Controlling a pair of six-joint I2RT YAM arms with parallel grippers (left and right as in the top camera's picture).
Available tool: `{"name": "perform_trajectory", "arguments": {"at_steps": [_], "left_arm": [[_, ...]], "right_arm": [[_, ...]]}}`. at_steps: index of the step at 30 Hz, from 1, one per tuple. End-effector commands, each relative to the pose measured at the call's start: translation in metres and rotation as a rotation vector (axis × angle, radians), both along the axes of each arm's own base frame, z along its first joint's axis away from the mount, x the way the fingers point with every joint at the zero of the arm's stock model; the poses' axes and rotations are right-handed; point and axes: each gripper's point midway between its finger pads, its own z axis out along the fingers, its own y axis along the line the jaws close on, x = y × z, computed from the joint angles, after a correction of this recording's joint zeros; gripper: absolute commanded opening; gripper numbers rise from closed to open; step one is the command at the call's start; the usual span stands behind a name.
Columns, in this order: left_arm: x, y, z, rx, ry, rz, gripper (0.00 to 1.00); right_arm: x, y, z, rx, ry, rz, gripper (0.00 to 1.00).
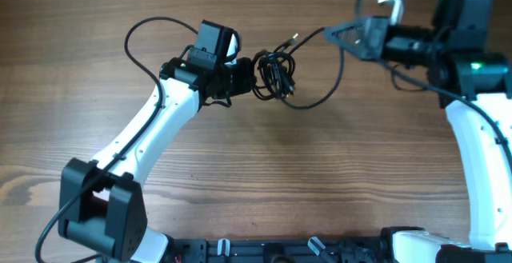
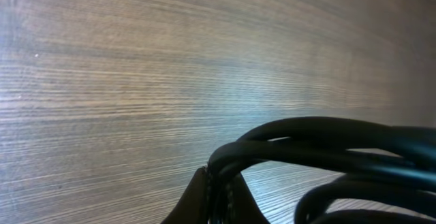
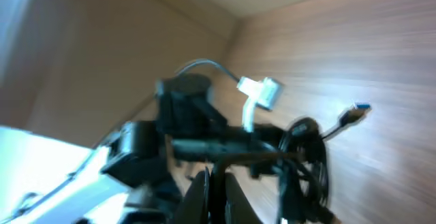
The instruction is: Untangle cables
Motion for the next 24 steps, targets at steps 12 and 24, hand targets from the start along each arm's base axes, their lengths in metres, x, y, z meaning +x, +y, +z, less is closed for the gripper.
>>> {"name": "perform_trajectory", "arguments": {"at_steps": [12,24], "left_arm": [[-0.004,0.057,-0.051,0.268,0.071,0.12,0.04],[-0.019,-0.026,-0.013,-0.151,0.026,-0.243,0.04]], "right_arm": [[0.016,-0.068,0.036,0.116,-0.101,-0.051,0.04],[0.037,-0.075,-0.18,-0.691,0.37,-0.353,0.04]]}}
